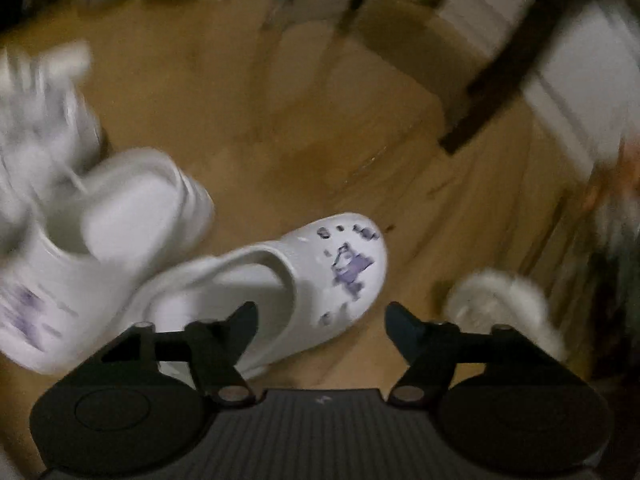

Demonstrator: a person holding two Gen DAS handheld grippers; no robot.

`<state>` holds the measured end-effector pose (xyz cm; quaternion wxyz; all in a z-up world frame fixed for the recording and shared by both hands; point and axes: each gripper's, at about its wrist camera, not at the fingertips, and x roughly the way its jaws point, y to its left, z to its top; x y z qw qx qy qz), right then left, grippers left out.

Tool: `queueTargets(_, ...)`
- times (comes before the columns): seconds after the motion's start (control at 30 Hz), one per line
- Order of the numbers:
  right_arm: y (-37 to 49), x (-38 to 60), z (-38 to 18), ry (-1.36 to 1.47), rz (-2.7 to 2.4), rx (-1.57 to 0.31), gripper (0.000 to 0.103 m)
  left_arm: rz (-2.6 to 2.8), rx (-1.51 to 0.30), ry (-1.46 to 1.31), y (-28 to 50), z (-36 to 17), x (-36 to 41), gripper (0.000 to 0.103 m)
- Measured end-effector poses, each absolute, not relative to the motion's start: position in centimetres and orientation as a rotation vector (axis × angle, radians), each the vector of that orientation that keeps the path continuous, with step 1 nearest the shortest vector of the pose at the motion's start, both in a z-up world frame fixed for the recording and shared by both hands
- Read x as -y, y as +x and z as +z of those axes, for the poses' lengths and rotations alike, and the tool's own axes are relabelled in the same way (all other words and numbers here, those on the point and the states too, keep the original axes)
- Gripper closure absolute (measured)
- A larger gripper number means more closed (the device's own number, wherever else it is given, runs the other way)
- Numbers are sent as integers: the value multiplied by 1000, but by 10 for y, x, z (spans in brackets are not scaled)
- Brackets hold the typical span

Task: Organize scattered shoes

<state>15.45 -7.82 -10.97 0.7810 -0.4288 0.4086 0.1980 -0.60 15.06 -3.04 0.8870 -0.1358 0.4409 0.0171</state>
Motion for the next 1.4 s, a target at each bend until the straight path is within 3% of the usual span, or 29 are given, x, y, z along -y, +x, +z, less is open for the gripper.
queueTargets(0.17, 162, 48, -142, -1126, 442, -858, 41, 43, -930, -364, -13, -46, -165, 6)
queueTargets(0.27, 177, 46, -152, -1057, 452, -896, 44, 34, -959, -387, -12, -57, -161, 6)
queueTargets(0.33, 185, 51, -156, -978, 437, -919, 66, 33, -969, -382, -13, -59, -157, 6)
queueTargets(0.4, 190, 61, -155, -889, 409, -922, 74, 32, -980, -376, -13, -61, -154, 6)
queueTargets(0.77, 188, 183, -110, 2, 251, -967, 74, 78, -958, -368, -13, -67, -144, 6)
queueTargets(1.03, 188, 255, -112, 596, 323, -1072, 76, 117, -944, -372, -17, -67, -146, 6)
queueTargets(1.13, 180, 256, -114, 625, 355, -1053, 80, 126, -944, -361, -17, -69, -147, 6)
queueTargets(1.4, 147, 241, -105, 788, 487, -1073, 79, 48, -1011, -447, -17, -64, -167, 6)
